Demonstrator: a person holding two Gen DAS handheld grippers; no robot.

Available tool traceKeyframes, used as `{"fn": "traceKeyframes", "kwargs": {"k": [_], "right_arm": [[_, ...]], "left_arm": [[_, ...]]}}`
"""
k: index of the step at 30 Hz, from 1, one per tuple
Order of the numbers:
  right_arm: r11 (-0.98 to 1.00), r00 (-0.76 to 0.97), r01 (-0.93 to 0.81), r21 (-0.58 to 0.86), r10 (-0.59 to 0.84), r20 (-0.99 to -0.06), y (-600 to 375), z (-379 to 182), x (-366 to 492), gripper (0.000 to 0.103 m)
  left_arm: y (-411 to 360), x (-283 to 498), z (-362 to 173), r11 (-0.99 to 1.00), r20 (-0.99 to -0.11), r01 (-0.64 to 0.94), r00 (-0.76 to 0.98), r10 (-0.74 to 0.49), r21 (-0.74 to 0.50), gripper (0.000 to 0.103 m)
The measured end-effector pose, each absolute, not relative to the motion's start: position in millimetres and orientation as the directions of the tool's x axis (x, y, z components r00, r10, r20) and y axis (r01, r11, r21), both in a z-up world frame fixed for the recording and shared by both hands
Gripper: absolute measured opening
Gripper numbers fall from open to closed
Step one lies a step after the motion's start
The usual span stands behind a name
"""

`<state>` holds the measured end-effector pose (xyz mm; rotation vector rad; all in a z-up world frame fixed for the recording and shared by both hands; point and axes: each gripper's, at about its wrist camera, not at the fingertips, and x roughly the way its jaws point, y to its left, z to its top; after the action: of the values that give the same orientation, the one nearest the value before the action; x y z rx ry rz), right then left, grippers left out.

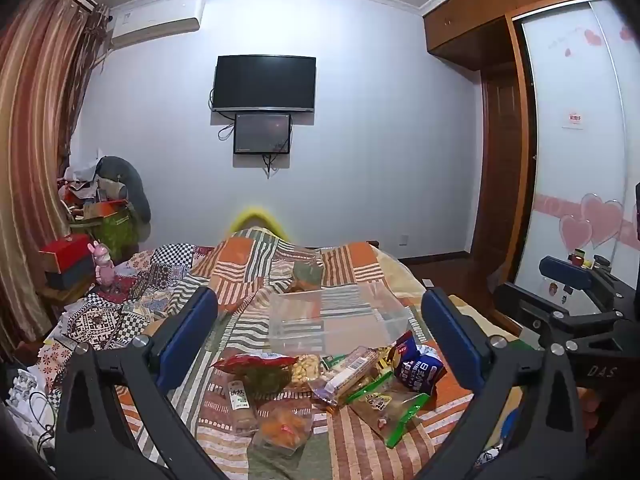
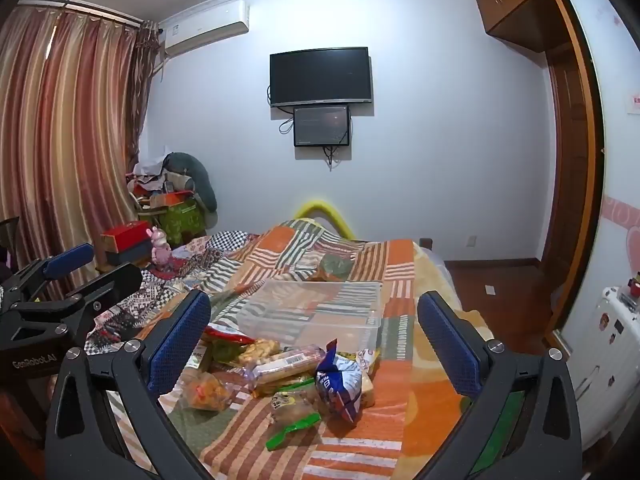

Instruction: Organize snacks

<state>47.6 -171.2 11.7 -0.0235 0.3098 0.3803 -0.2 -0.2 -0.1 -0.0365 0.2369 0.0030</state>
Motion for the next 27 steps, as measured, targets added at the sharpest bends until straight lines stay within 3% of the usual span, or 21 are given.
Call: {"fn": "traceKeyframes", "kwargs": {"k": [27], "right_arm": [[0.931, 0.888, -0.363, 0.039, 0.358, -0.288, -173.3, 14.3, 45.5, 0.103]], "left_arm": [[-0.1, 4.5, -6.6, 0.999, -0.248, -0.003, 0.969, -0.007, -0.037, 0.103]]}}
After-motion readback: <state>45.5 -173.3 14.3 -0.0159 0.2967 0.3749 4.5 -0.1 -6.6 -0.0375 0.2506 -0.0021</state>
